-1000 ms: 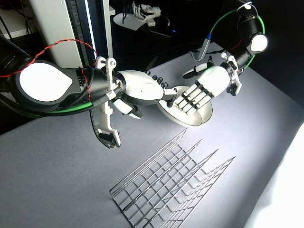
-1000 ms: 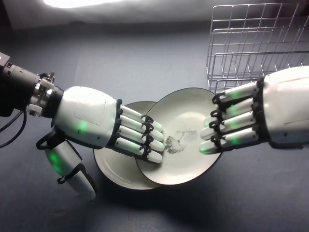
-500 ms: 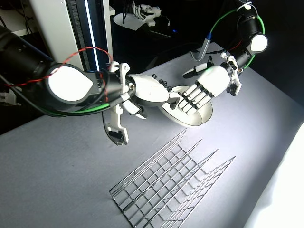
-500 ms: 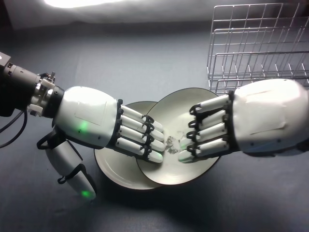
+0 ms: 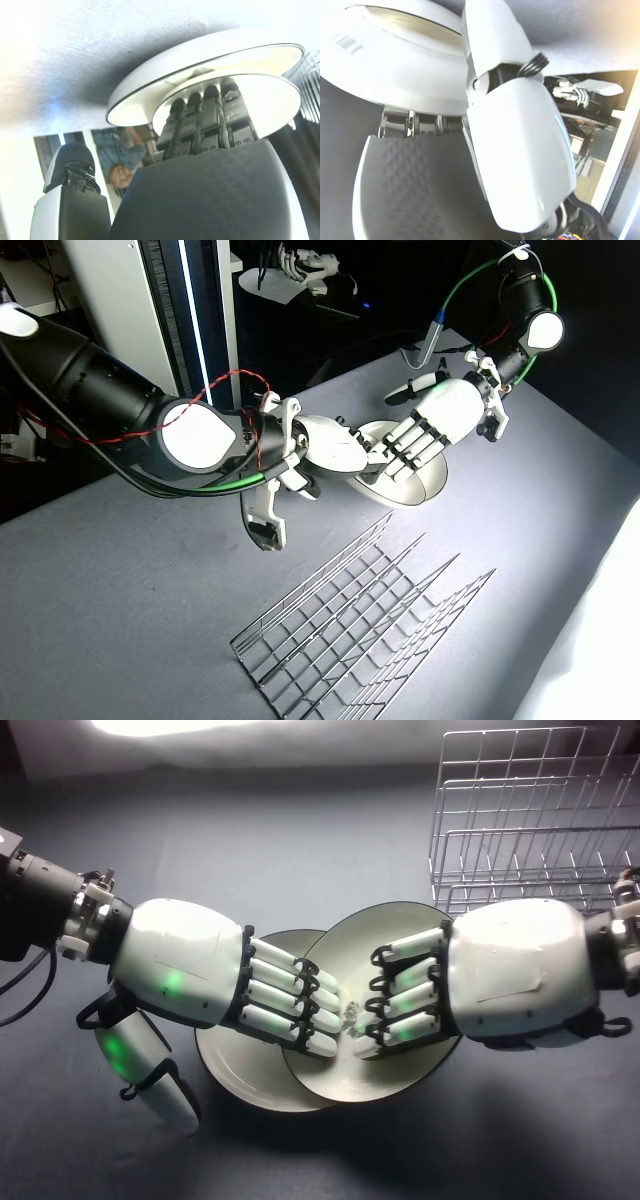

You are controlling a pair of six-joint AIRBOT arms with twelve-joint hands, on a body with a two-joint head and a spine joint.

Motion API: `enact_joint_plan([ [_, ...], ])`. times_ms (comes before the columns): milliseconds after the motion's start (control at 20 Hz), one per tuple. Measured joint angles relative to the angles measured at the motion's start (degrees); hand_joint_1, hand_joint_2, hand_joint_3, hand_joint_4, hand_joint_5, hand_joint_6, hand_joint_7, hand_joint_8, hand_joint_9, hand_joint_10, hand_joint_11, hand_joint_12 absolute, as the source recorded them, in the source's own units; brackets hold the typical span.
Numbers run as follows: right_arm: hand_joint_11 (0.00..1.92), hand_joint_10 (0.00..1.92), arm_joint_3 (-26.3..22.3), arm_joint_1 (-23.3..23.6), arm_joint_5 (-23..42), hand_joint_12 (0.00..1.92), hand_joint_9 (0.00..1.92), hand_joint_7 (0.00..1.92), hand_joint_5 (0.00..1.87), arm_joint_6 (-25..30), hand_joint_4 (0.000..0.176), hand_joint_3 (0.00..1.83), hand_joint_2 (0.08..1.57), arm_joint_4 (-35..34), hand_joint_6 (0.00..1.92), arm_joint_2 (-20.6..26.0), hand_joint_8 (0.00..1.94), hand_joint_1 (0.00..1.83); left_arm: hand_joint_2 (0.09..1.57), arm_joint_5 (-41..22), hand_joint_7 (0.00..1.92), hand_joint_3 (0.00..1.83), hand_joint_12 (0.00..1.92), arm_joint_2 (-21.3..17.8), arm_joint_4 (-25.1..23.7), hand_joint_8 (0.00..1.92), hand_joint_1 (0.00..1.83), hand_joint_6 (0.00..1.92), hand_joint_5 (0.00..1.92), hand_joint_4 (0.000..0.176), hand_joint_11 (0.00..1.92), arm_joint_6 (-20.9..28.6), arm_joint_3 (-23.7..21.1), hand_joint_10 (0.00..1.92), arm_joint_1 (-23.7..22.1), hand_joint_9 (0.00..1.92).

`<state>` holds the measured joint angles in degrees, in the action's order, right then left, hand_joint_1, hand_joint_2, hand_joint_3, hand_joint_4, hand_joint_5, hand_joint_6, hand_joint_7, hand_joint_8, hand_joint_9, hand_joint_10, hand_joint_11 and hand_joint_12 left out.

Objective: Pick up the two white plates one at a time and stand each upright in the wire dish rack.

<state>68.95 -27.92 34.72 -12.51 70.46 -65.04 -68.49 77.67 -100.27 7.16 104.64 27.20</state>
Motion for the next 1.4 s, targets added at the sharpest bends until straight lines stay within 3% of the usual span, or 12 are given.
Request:
enact_joint_plan([
  [250,0.07,0.02,2.84,0.00,-0.04,1.16,0.43,0.37,0.32,0.07,0.000,0.00,1.06,-0.37,0.01,-2.38,0.01,1.44,1.11,-0.22,0.00,0.00,0.00,0.09,0.00,0.00,0.00,0.00,0.00,0.000,0.00,0.00,0.24,0.00,-0.02,0.00],
  [600,0.09,0.02,3.21,0.00,-0.13,1.22,0.47,0.41,0.38,0.07,0.000,0.01,1.11,-0.59,0.02,-2.86,0.01,1.28,1.09,-0.31,0.00,0.00,0.00,0.11,-0.02,0.00,0.00,0.00,0.00,0.000,0.00,0.00,0.35,0.00,-0.02,0.00],
  [750,0.34,0.06,3.32,0.00,0.13,1.19,0.74,0.76,0.76,0.24,0.000,0.00,1.10,-0.68,0.05,-3.23,0.02,1.31,1.10,-0.44,0.00,0.00,0.00,0.33,-0.20,0.00,0.00,0.00,0.00,0.000,0.00,0.00,0.57,0.00,-0.20,0.00],
  [800,0.57,0.05,3.32,0.09,0.37,1.05,0.92,0.96,0.86,0.24,0.000,0.03,1.14,-1.27,0.93,-3.43,0.01,1.18,1.11,-0.37,0.00,0.00,0.00,0.35,-0.42,0.00,0.00,0.00,0.00,0.000,0.00,0.00,0.57,0.00,-0.35,0.00],
  [850,0.79,0.84,3.32,0.28,0.68,0.99,0.98,1.11,0.97,0.24,0.000,0.01,1.08,-1.44,0.95,-3.45,0.47,1.35,1.11,-0.35,0.00,0.00,0.00,0.42,-0.39,0.00,0.00,0.00,0.00,0.000,0.00,0.00,0.57,0.00,-0.35,0.00],
  [900,0.86,1.02,3.32,0.31,0.85,1.00,1.00,1.11,0.98,0.24,0.000,0.00,1.08,-1.46,0.97,-3.43,0.61,1.38,1.10,-0.33,0.00,0.00,0.00,0.42,-0.39,0.00,0.00,0.00,0.00,0.000,0.00,0.00,0.57,0.00,-0.35,0.00],
  [1000,0.93,1.01,3.32,0.50,2.12,0.99,1.07,1.14,0.97,-0.20,0.000,0.00,1.07,-1.49,0.96,-3.43,0.58,1.39,1.11,-0.31,0.00,0.01,0.00,0.42,-0.39,0.00,0.00,0.00,0.00,0.000,0.00,0.02,0.57,0.00,-0.37,0.00],
  [1100,0.85,1.15,3.32,0.55,2.82,1.08,0.98,1.02,0.90,-0.22,0.000,0.00,1.10,-1.70,1.08,-3.43,0.78,1.38,1.10,-0.22,0.00,0.00,0.00,0.46,-0.33,0.00,0.00,0.00,0.00,0.000,0.00,0.02,0.57,0.00,-0.37,0.00],
  [1200,0.83,1.21,3.32,0.66,2.99,1.16,0.94,0.97,0.89,-0.20,0.000,0.00,1.12,-1.81,1.11,-3.43,0.85,1.37,1.11,-0.17,0.00,0.00,0.00,0.46,-0.33,0.00,0.00,0.00,0.00,0.000,0.00,0.02,0.57,0.00,-0.37,0.00],
  [1400,0.84,1.11,3.28,0.79,3.19,1.09,0.98,1.00,0.92,-0.22,0.000,0.00,1.10,-1.81,1.07,-3.28,0.82,1.38,1.11,-0.09,0.00,0.00,0.00,0.46,-0.20,0.00,0.00,0.00,0.00,0.000,0.00,0.28,0.57,0.00,-0.37,0.00],
])
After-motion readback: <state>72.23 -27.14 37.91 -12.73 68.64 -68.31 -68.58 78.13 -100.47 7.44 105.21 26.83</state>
